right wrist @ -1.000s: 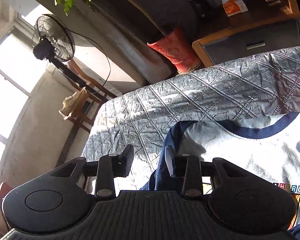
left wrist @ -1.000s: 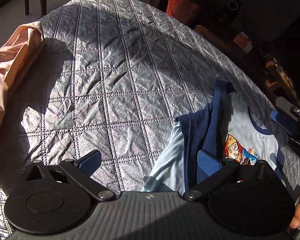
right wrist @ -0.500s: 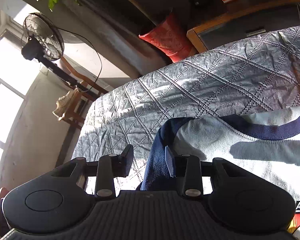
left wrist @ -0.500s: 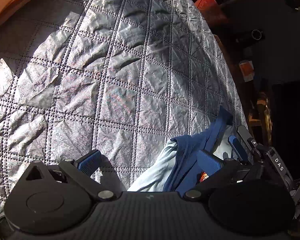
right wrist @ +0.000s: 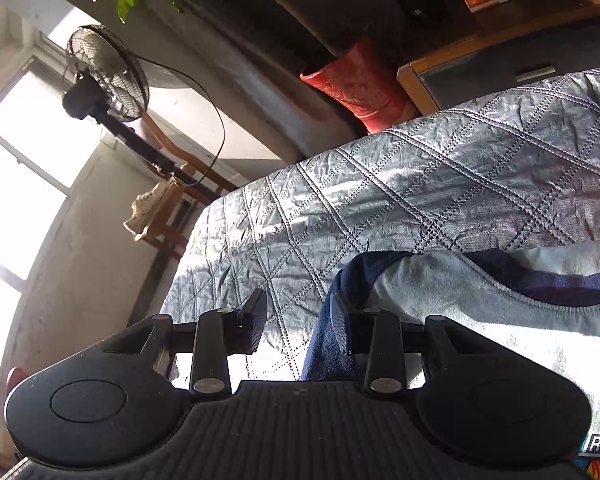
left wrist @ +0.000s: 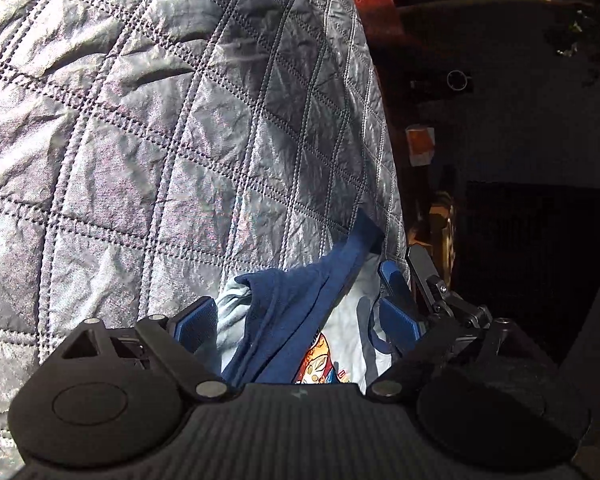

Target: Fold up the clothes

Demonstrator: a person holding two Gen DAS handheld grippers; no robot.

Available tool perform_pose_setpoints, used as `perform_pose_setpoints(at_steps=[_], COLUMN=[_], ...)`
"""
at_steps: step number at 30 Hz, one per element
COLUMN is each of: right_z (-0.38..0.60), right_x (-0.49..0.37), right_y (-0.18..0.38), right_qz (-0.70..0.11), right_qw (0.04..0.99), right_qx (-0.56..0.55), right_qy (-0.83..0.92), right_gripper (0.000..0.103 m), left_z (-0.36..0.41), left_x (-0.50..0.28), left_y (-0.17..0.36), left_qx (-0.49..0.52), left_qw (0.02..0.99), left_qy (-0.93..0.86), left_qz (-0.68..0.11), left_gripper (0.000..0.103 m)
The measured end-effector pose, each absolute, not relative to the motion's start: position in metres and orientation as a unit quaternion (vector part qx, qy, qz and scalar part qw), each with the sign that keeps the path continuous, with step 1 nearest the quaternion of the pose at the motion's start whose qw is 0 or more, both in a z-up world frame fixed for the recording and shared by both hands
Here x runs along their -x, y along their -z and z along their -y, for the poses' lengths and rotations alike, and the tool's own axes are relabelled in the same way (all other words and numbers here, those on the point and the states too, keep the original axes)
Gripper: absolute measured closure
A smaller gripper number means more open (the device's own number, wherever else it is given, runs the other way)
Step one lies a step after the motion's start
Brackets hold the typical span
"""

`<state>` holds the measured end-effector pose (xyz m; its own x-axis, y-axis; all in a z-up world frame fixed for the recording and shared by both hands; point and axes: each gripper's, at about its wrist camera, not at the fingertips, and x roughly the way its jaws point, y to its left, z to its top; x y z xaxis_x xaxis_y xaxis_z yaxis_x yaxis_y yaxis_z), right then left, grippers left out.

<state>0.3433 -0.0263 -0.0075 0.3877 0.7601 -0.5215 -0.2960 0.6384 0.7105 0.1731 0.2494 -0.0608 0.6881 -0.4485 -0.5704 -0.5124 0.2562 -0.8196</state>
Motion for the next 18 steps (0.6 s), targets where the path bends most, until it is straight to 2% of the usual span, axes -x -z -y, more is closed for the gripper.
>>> perform_pose_setpoints(at_steps=[2, 12, 15, 18], right_z=[0.027, 0.025, 0.028, 0.033], right_x=[-0.344, -0.348, -0.350, -0.353], right_y=[0.010, 0.017, 0.022, 0.029], right_qz=[-0.445, -0.453, -0.456, -0.461], right_qw=[0.790, 0.784, 0.777, 0.768], right_qx=[-0.261, -0.258, -0.280, -0.304], right_qy=[-0.332, -0.337, -0.332, -0.325], right_gripper=[0.060, 0.061, 0.061, 0.060], left_z=[-0.249, -0.246, -0.248, -0.247], left_x=[-0.176, -0.184, -0.185, -0.187], left_y=[0.062, 0.069, 0.071, 0.075], left_qx=[0.620, 0.616, 0.621, 0.619], left_qw=[0.683, 0.682, 0.680, 0.677], left_qy=[-0.012, -0.021, -0.023, -0.032], left_qz=[-0.386, -0.394, -0.390, -0.397], left_gripper=[0.030, 0.032, 0.038, 0.060])
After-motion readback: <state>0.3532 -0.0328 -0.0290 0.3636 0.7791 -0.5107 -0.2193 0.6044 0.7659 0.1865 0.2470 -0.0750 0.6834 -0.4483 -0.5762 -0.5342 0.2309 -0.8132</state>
